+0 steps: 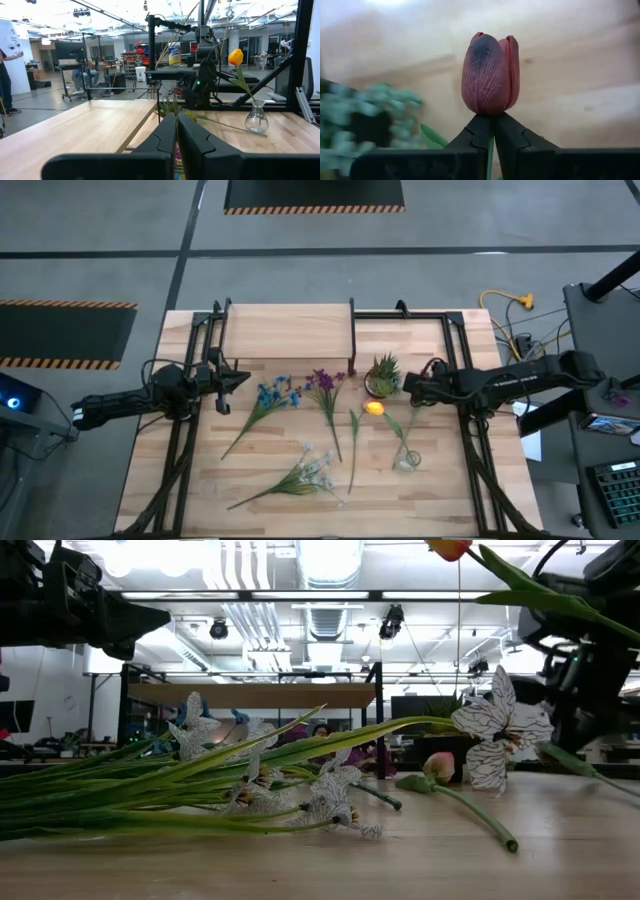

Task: Pick and place flowers into a vace then onto a shelf
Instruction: Put the red tulip into the right transparent vase

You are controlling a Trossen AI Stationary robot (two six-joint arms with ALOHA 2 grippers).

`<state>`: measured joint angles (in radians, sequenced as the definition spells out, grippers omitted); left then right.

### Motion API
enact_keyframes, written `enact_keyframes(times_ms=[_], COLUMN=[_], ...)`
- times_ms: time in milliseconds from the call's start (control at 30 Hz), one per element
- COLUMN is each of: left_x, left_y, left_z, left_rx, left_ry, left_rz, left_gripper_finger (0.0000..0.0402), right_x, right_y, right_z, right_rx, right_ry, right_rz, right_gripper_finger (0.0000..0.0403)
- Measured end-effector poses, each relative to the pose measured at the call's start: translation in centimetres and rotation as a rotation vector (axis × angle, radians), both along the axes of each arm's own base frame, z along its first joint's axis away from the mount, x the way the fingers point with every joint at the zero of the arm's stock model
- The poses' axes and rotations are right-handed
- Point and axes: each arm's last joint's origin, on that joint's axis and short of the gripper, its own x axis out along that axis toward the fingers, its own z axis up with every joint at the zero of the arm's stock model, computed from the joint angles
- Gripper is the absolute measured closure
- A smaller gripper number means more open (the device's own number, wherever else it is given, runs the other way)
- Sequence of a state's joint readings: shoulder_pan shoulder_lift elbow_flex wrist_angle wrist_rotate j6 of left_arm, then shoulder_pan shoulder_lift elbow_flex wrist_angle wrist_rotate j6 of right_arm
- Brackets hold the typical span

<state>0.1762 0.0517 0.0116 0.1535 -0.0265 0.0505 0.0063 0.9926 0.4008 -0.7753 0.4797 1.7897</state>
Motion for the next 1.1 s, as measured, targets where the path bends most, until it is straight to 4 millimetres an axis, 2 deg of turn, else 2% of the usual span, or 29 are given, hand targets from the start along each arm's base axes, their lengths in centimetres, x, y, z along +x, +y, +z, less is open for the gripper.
enact_keyframes(times_ms=[267, 467, 733, 1100], left_x=[0.0, 0.0, 0.0, 0.0], left_y=[0.0, 0.0, 0.0, 0.0], left_z=[0.0, 0.0, 0.0, 0.0], left_rx=[0.0, 0.0, 0.0, 0.0], left_ry=[0.0, 0.0, 0.0, 0.0], left_rz=[0.0, 0.0, 0.0, 0.0], left_gripper_finger=[0.0402, 0.0402, 0.0402, 0.0402], right_x=[-0.5, 0.0, 1.0, 1.1], right_y=[-0.3, -0.6, -0.9, -1.0], right_z=[2.0, 4.8, 9.8, 18.5], right_rx=[-0.128, -0.305, -0.543, -0.748], right_ry=[-0.101, -0.128, -0.08, -0.058], right_rz=[0.042, 0.088, 0.19, 0.311], right_gripper_finger=[0.039, 0.039, 0.039, 0.039])
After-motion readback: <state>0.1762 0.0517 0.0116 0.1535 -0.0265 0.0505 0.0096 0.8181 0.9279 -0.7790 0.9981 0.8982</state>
